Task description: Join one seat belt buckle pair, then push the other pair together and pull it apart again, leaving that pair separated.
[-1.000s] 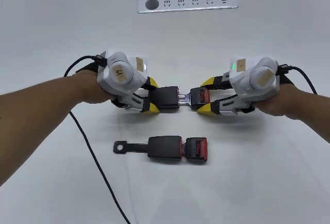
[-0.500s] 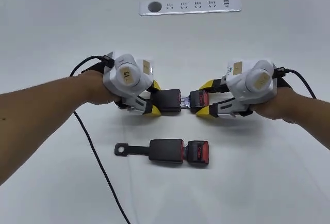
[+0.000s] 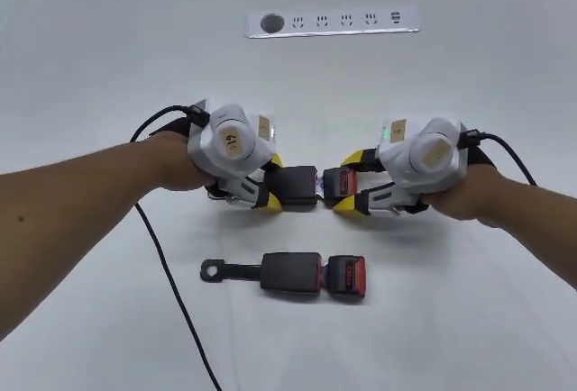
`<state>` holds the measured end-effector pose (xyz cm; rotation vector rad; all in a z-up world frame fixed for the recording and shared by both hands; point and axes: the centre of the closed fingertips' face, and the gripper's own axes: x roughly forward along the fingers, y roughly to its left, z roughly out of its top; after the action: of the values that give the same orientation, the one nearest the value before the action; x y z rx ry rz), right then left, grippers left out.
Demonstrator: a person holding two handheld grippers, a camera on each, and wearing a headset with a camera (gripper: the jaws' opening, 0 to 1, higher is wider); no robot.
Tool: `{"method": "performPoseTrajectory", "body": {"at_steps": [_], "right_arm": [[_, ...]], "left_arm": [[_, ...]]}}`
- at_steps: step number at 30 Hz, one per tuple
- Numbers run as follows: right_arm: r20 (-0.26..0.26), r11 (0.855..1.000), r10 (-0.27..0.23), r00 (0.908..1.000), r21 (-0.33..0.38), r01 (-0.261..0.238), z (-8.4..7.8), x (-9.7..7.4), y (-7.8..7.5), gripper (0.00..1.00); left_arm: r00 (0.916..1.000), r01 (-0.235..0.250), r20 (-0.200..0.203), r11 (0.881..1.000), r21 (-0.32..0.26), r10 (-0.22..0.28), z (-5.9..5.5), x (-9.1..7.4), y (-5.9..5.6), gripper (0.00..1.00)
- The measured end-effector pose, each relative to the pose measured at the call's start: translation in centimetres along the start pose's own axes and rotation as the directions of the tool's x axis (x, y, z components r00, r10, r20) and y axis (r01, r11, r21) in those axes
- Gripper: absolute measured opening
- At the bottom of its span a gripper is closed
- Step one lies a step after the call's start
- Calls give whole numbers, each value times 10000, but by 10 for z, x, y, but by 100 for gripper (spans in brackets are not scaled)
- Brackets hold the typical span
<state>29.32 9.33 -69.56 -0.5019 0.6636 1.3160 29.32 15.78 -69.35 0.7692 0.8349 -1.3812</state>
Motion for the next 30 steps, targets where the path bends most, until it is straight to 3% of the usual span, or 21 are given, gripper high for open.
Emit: {"method": "performPoseTrajectory", "body": {"at_steps": [12,30], "right_arm": [[-227,9998,-31,9997,-180,27,0,-2,-2,33],[-323,9994,-7,9995,-350,-5,1,-1,-3,33]], "left_arm": [[10000,-14,-75,10000,-22,14,2,0,0,32],[9999,-1,149,10000,-10,1,2,1,0,32]]}}
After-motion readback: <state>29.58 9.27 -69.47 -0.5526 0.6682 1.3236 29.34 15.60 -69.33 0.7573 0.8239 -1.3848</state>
